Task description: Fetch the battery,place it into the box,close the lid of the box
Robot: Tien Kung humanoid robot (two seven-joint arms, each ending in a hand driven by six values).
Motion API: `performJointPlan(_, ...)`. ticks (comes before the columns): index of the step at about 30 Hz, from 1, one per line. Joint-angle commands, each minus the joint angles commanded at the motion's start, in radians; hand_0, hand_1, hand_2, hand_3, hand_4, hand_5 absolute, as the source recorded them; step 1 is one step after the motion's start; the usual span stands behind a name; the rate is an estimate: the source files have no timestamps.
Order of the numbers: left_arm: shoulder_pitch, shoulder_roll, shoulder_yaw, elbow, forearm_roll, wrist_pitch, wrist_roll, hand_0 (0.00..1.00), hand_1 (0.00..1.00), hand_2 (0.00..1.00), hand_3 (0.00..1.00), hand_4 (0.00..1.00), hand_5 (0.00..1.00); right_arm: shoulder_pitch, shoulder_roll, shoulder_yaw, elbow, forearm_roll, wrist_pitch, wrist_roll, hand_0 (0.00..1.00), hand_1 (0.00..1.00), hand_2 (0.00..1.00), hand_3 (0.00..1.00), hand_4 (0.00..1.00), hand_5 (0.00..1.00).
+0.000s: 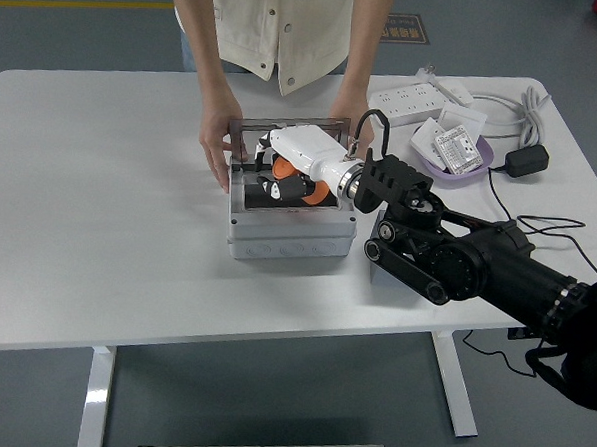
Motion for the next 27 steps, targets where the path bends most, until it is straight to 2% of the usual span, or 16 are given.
performJointPlan(8, 0.0, -0.001, 0.004, 0.0, -0.004, 0.0, 0.0, 0.624, 0.764, 0.655, 0.473, 0.085, 0.002, -0.007, -0.004, 0.014, 0.014, 0.012, 0.014, 0.002, 0.29, 0.362, 0.411, 0.537, 0.752, 0.291)
performJointPlan(9, 0.0, -0.001, 0.005, 0.0, -0.005, 0.0, 0.0, 0.625, 0.764, 0.653, 0.474, 0.084, 0.002, -0.008, -0.006, 0.018, 0.02, 0.015, 0.016, 0.0, 0.384, 0.395, 0.445, 0.551, 0.84, 0.374)
performJointPlan(11, 0.0, -0.002, 0.005, 0.0, -0.006, 0.0, 0.0, 0.625, 0.764, 0.653, 0.474, 0.084, 0.002, -0.011, -0.01, 0.028, 0.037, 0.017, 0.022, -0.006, 0.384, 0.395, 0.445, 0.551, 0.84, 0.374)
performJointPlan(14, 0.0, -0.002, 0.006, 0.0, -0.007, 0.0, 0.001, 0.625, 0.764, 0.653, 0.474, 0.084, 0.002, -0.017, -0.026, 0.055, 0.083, 0.023, 0.045, -0.022, 0.384, 0.395, 0.445, 0.551, 0.84, 0.374)
performJointPlan(15, 0.001, -0.003, 0.006, 0.0, -0.007, 0.0, 0.001, 0.625, 0.764, 0.654, 0.475, 0.083, 0.002, -0.019, -0.034, 0.066, 0.103, 0.024, 0.056, -0.03, 0.488, 0.44, 0.478, 0.556, 0.944, 0.492)
performJointPlan(22, 0.007, -0.005, 0.001, 0.0, -0.001, -0.002, 0.006, 0.625, 0.764, 0.654, 0.475, 0.082, 0.002, -0.008, -0.084, 0.135, 0.24, 0.016, 0.154, -0.095, 0.492, 0.436, 0.478, 0.567, 0.942, 0.492)
performJointPlan(27, 0.009, -0.004, 0.013, 0.0, -0.011, -0.003, 0.007, 0.625, 0.764, 0.655, 0.473, 0.074, 0.002, 0.017, -0.103, 0.164, 0.316, 0.014, 0.207, -0.13, 0.489, 0.431, 0.48, 0.567, 0.94, 0.497)
